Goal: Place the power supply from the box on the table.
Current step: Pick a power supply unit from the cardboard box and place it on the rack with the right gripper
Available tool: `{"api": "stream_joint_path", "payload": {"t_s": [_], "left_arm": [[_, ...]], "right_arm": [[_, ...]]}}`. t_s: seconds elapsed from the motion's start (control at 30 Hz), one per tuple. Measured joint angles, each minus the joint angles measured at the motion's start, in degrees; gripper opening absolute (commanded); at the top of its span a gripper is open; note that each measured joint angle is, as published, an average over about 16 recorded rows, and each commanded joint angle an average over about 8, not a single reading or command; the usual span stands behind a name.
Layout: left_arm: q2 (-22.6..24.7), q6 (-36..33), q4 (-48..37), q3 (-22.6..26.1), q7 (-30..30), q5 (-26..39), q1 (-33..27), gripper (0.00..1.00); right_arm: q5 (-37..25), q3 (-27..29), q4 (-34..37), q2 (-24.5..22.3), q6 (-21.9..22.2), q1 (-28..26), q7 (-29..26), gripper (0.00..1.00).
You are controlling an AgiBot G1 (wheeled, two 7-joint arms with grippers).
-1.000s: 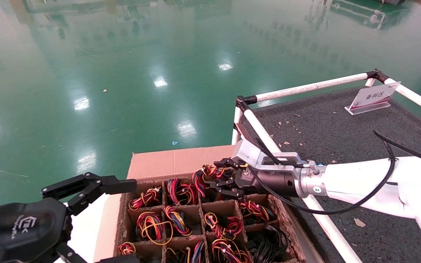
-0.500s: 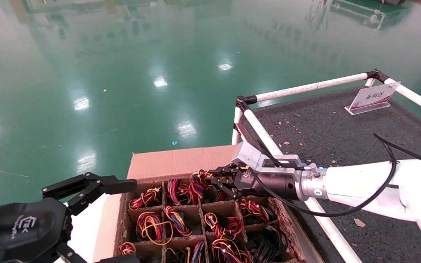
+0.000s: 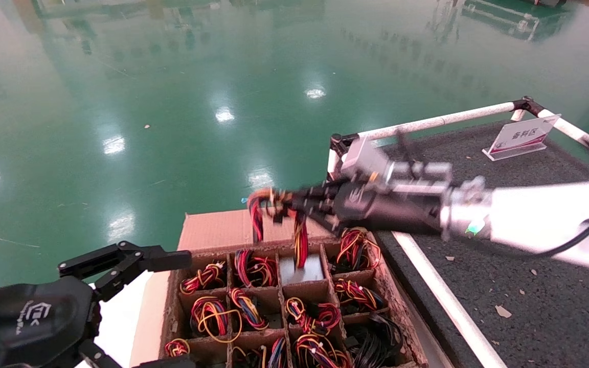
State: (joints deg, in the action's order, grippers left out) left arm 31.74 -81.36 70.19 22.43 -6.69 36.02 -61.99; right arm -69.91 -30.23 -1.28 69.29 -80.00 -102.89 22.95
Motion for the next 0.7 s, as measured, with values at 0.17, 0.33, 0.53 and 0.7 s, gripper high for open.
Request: {"api": "stream_joint_path", "payload": {"t_s": [0.17, 0.33, 0.53, 0.7], "left_arm": [[0.0, 0.0, 0.0, 0.0, 0.0, 0.0, 0.0, 1.0], [0.0, 0.0, 0.0, 0.0, 0.0, 0.0, 0.0, 1.0], [0.0, 0.0, 0.0, 0.0, 0.0, 0.0, 0.0, 1.0], [0.0, 0.0, 0.0, 0.0, 0.0, 0.0, 0.0, 1.0]], "right_arm": [[1.79, 1.24, -0.08, -1.92, -2.25, -3.85, -2.2, 0.0], [3.53, 2.46, -0.02, -3.85, -3.02, -7.91, -4.3, 0.0], [4.97, 3.5, 0.41, -5.83, -0.09, -12.5, -5.85, 0.0], [5.24, 3.7, 1.13, -6.58, 6.68, -15.17, -5.75, 0.0]]}}
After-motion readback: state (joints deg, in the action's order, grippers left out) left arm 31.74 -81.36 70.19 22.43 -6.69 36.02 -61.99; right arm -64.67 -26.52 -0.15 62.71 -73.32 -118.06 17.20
